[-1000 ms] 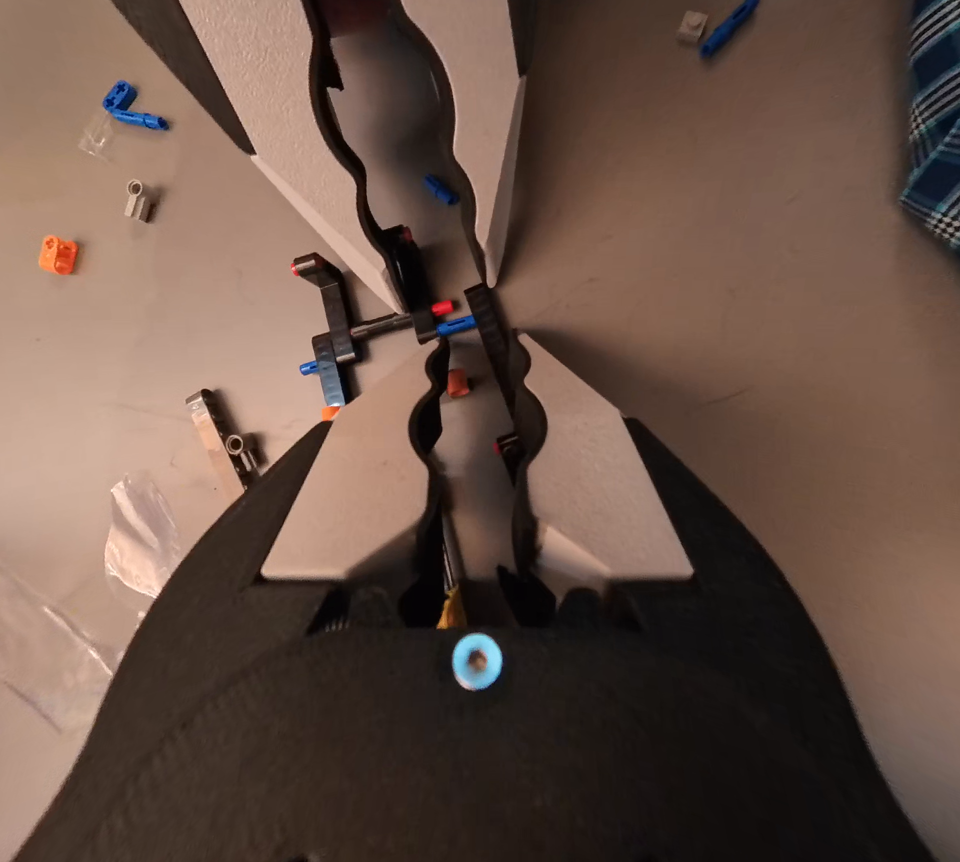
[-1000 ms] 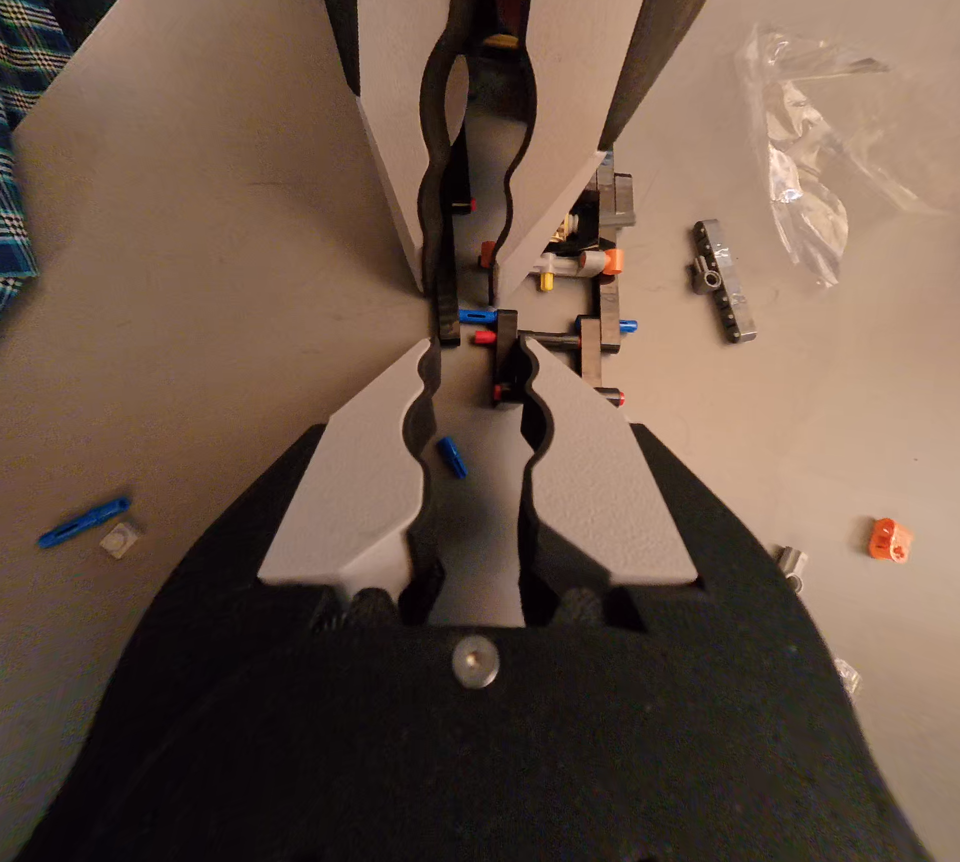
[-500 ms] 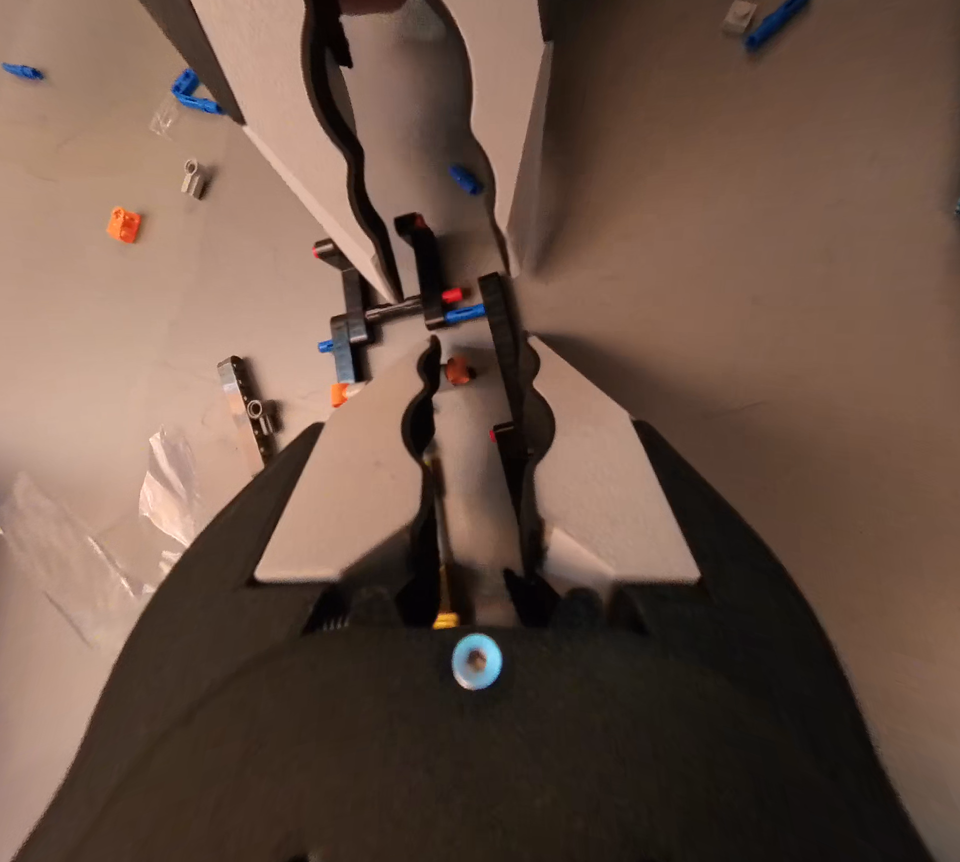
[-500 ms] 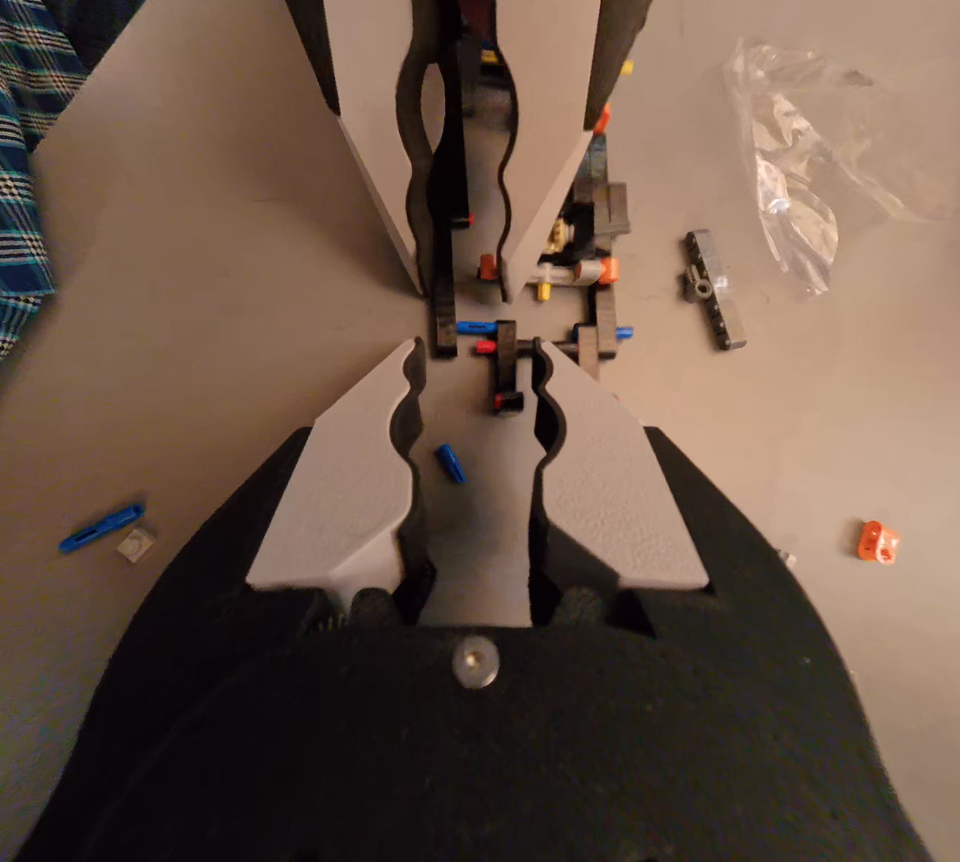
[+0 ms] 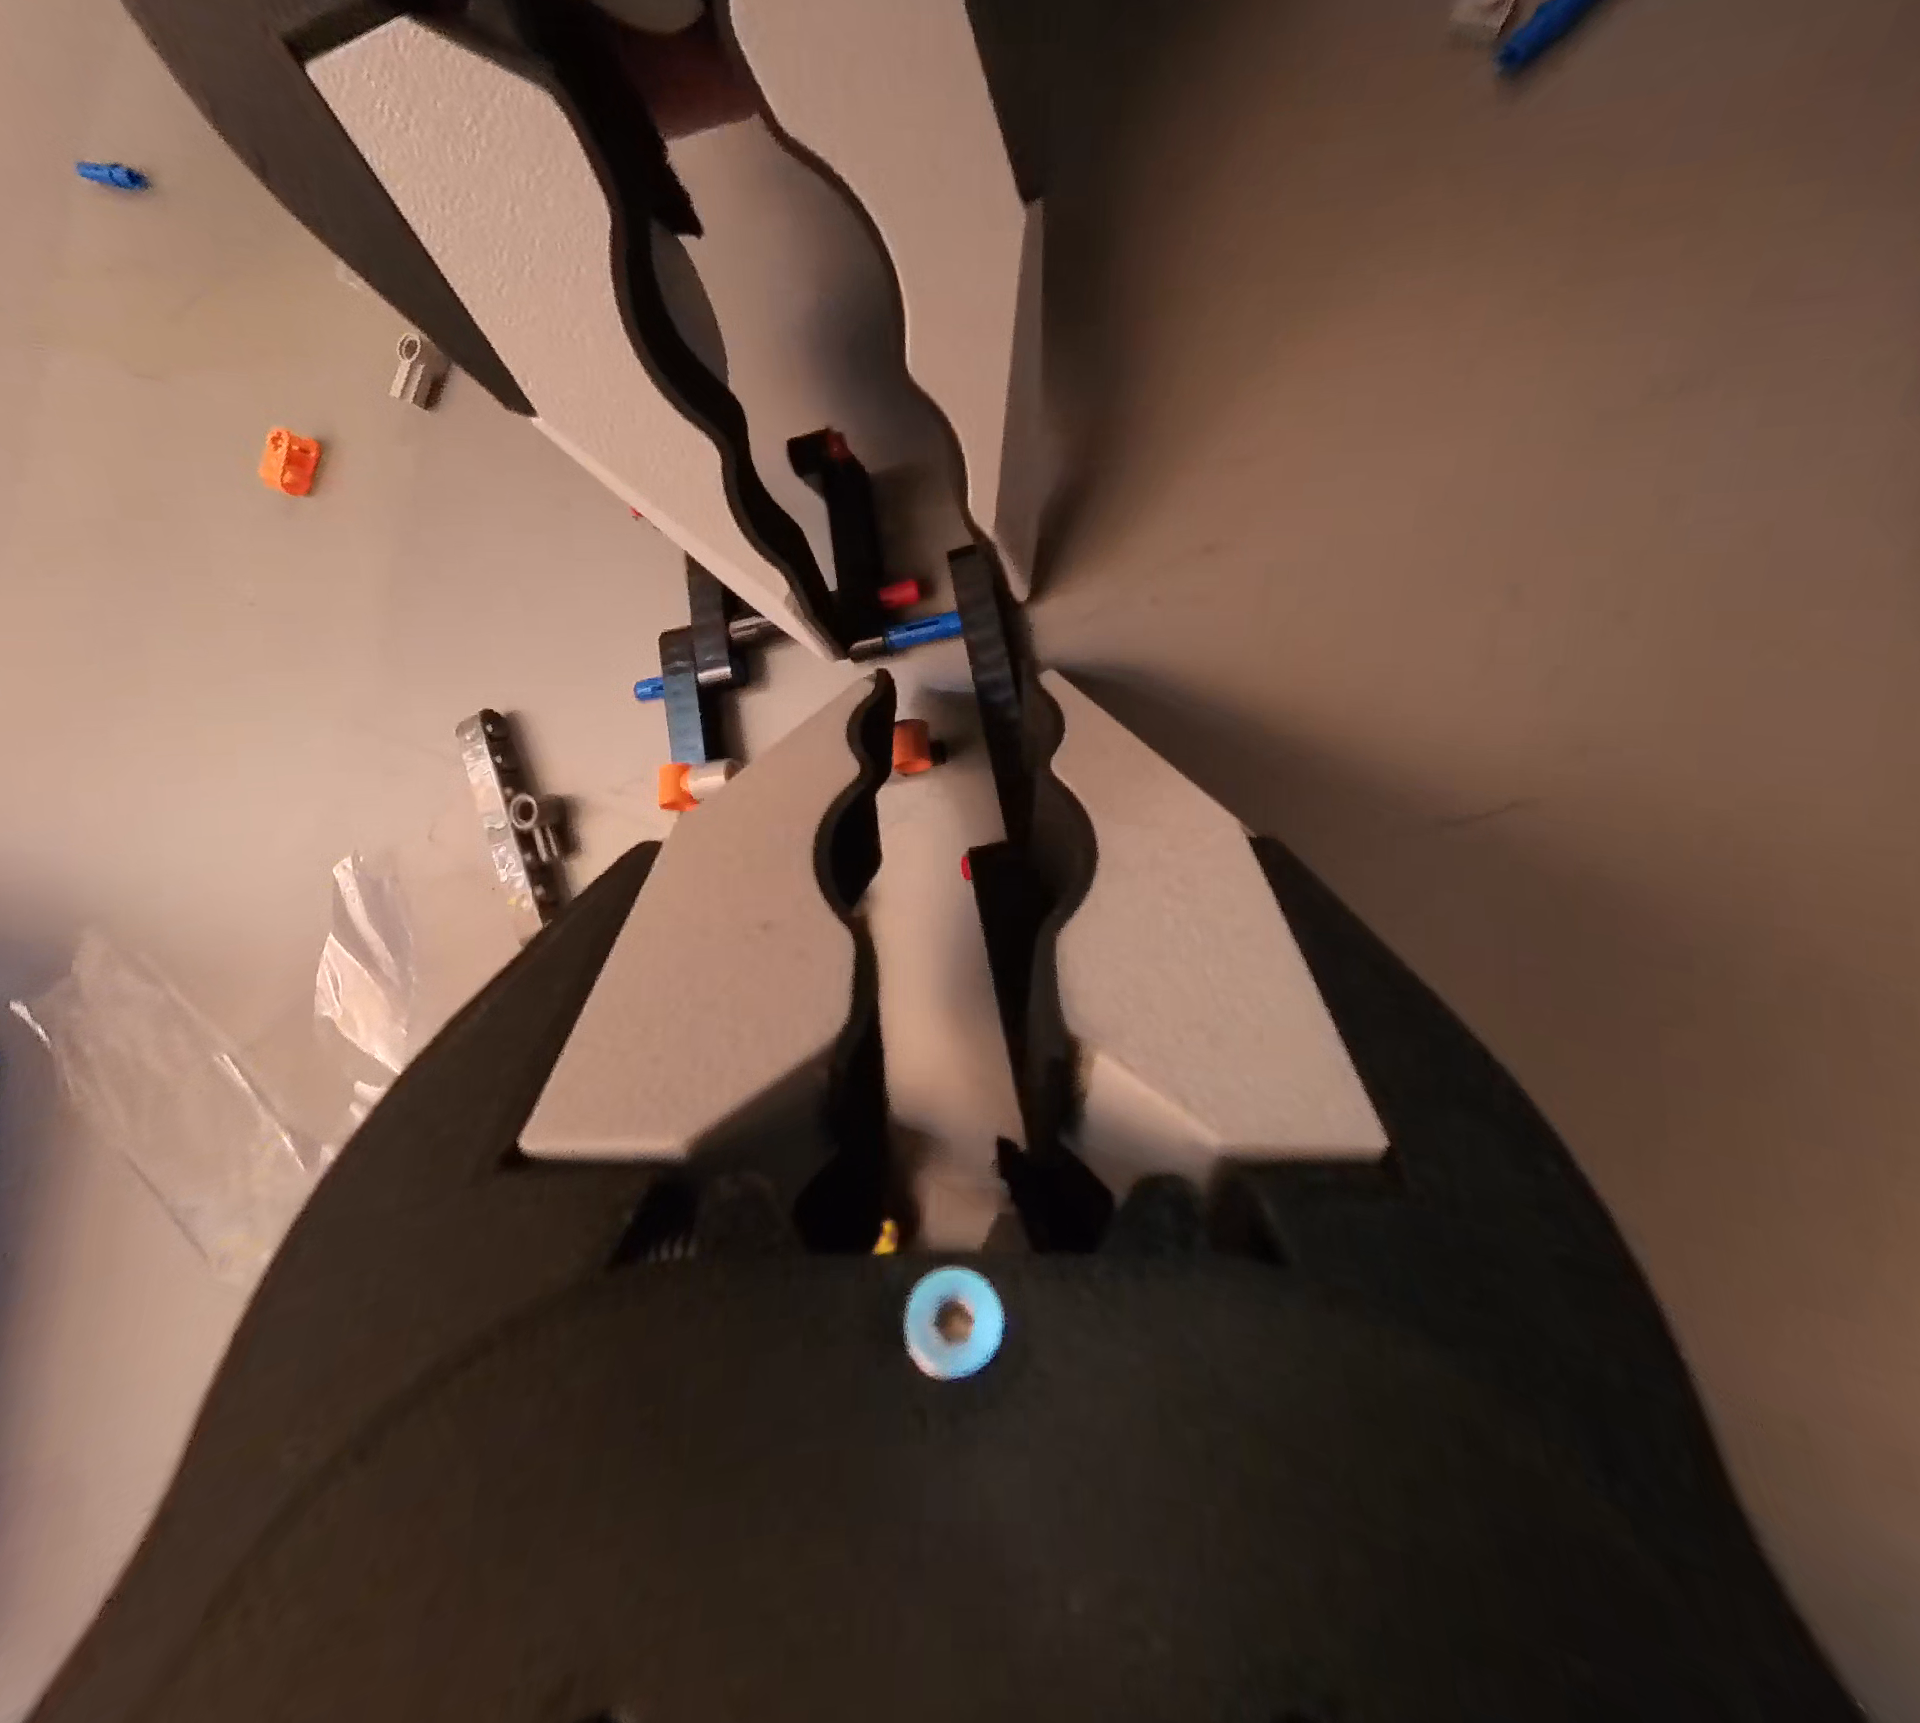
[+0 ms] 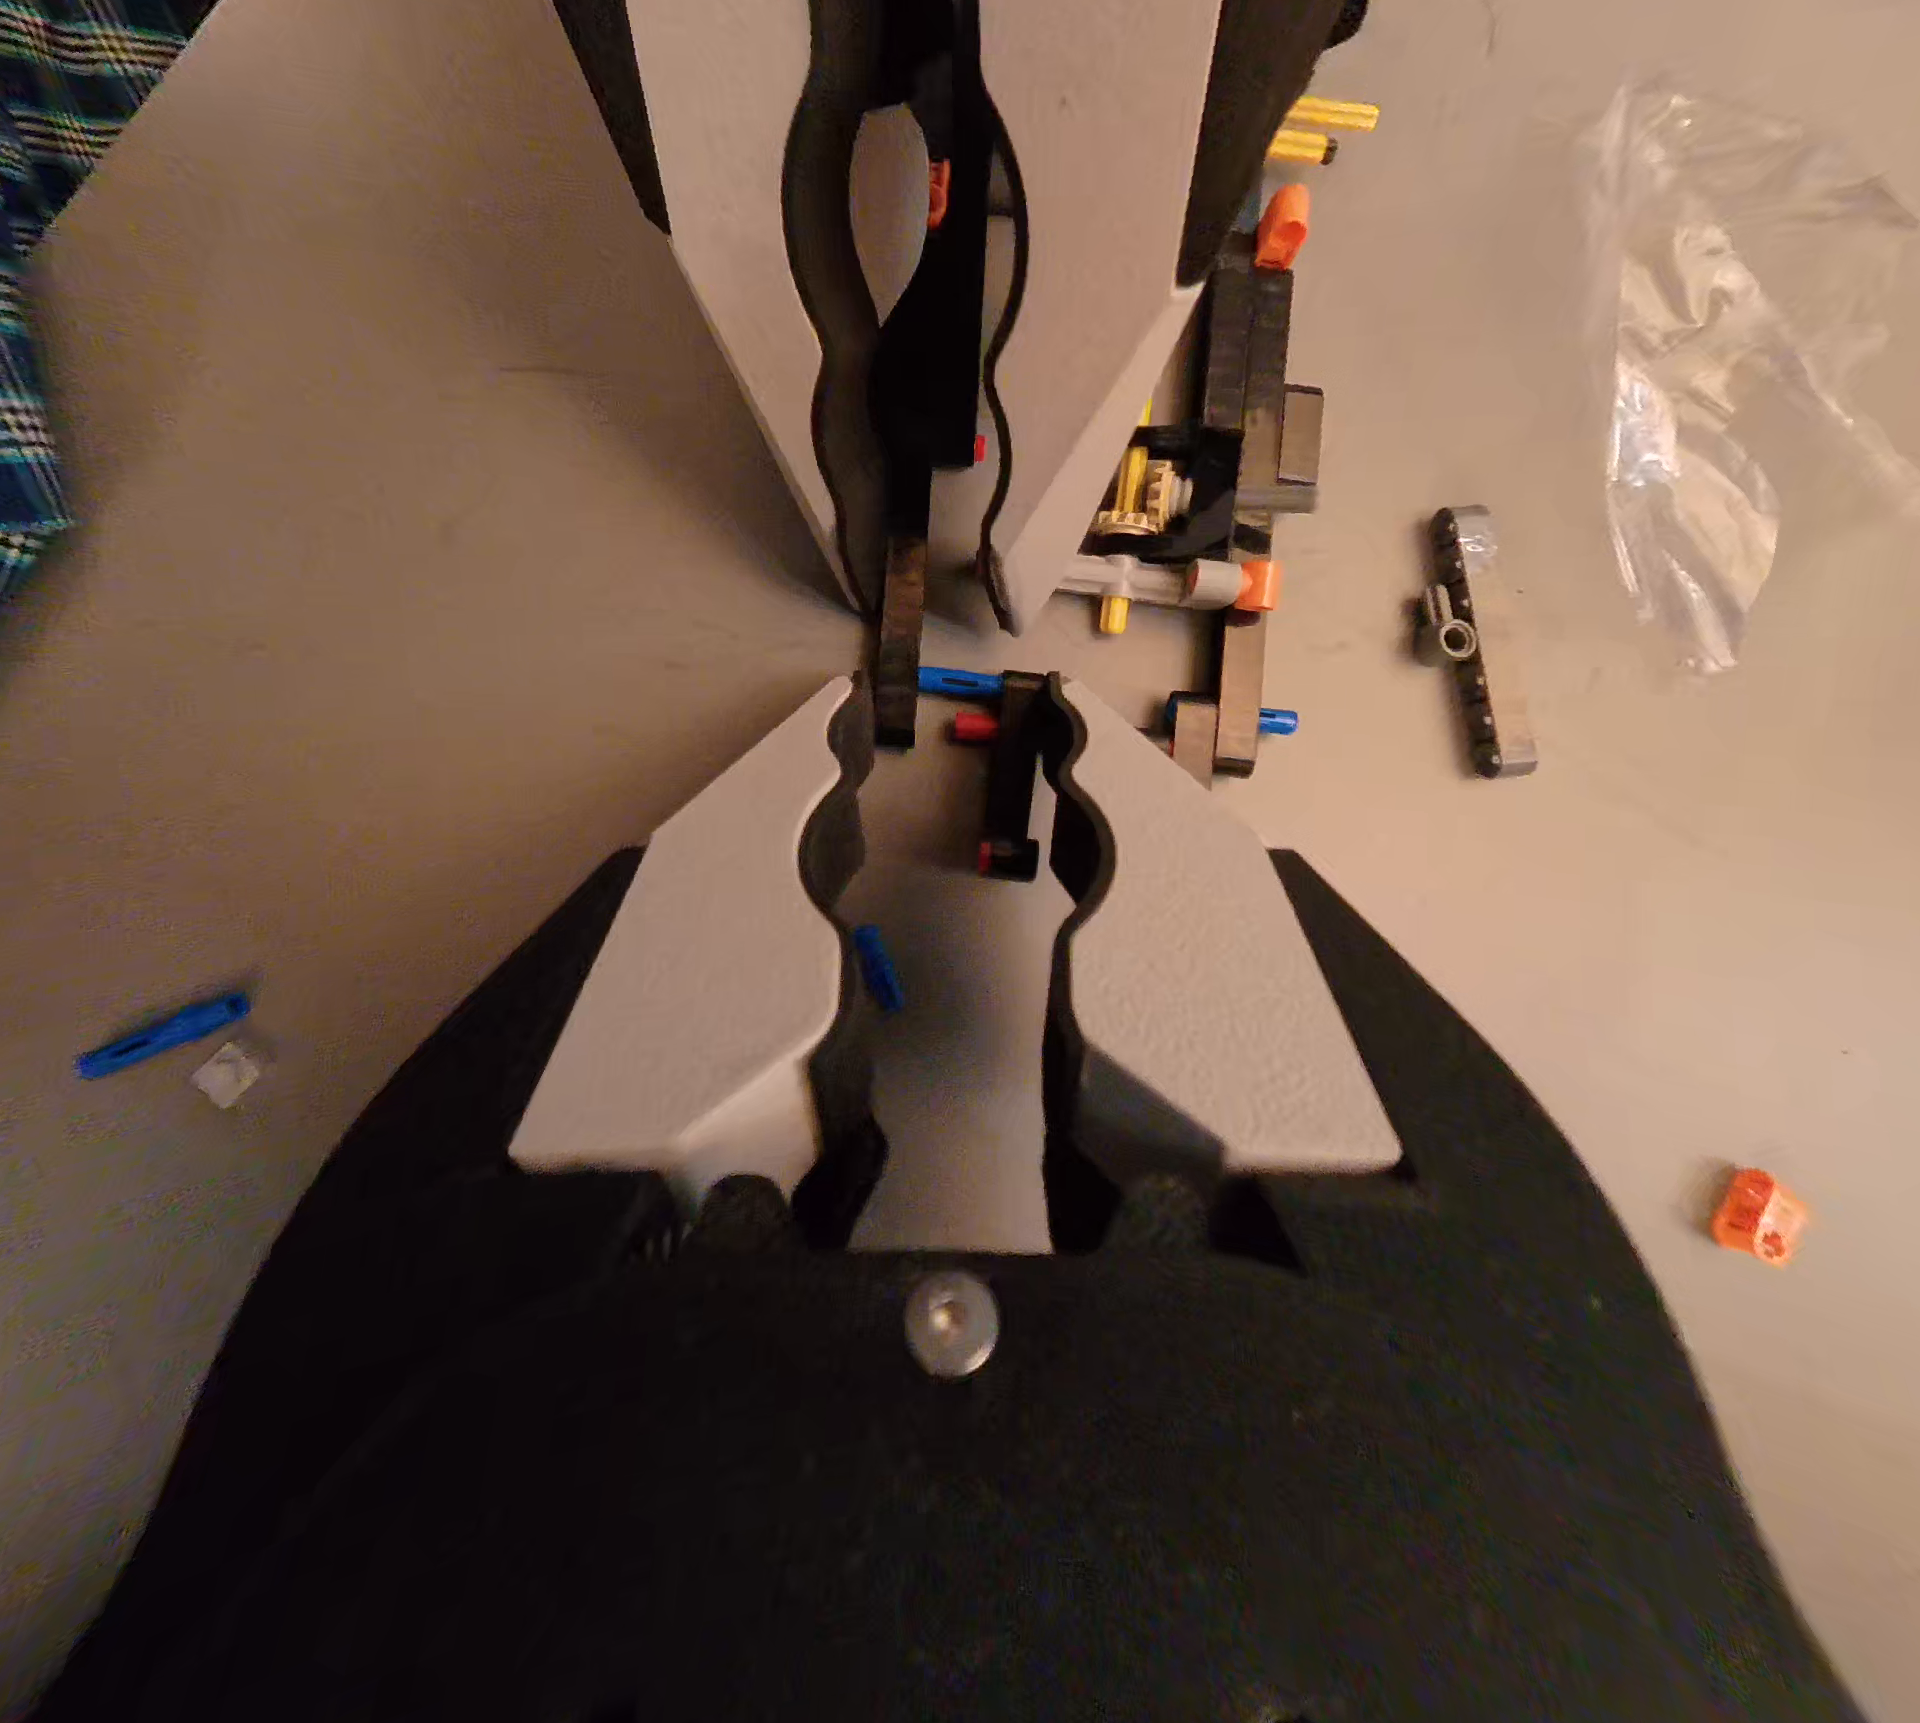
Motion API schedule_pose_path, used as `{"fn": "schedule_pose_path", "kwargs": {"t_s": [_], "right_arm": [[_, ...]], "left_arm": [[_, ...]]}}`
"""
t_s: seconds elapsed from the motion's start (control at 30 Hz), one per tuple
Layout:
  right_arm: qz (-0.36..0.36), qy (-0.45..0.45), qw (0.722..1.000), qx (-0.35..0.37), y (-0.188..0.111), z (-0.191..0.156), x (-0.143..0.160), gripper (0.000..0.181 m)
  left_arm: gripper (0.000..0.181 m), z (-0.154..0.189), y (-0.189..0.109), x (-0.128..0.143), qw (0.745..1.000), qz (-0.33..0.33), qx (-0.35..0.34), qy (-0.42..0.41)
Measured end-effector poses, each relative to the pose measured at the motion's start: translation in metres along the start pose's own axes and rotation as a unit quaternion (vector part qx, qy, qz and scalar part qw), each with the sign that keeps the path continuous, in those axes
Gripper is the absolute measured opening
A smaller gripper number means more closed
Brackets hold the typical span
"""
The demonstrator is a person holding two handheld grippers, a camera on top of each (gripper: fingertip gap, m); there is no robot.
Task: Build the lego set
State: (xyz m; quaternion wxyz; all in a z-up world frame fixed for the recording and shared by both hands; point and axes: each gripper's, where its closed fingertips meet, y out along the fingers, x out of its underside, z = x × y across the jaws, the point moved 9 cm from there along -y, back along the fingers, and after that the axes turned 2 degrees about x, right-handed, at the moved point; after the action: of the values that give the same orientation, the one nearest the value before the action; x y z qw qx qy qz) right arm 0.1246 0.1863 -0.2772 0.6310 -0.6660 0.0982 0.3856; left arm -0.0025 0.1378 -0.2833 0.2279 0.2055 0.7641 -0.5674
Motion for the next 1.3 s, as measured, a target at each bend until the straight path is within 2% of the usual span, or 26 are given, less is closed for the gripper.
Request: {"fn": "schedule_pose_path", "kwargs": {"t_s": [0.03, 0.53, 0.8, 0.87, 1.3], "right_arm": [[0.003, 0.001, 1.0, -0.005, 0.001, 0.0, 0.0, 0.031], [0.03, 0.002, 0.999, -0.026, 0.019, 0.007, -0.008, 0.031], [0.029, 0.001, 0.999, -0.025, 0.02, 0.006, -0.009, 0.03], [0.03, 0.001, 0.999, -0.026, 0.018, 0.005, -0.008, 0.03], [0.027, 0.004, 0.999, -0.022, 0.002, -0.004, -0.003, 0.03]], "left_arm": [[0.022, 0.001, 0.0, 0.001, 1.0, 0.001, -0.004, -0.001], [0.029, 0.016, -0.01, 0.005, 0.996, -0.001, -0.089, -0.008], [0.018, 0.03, -0.014, 0.01, 0.993, -0.022, -0.11, -0.043], [0.007, 0.031, -0.012, 0.01, 0.993, -0.027, -0.107, -0.05], [0.006, 0.034, -0.012, 0.01, 0.986, -0.035, -0.135, -0.089]]}}
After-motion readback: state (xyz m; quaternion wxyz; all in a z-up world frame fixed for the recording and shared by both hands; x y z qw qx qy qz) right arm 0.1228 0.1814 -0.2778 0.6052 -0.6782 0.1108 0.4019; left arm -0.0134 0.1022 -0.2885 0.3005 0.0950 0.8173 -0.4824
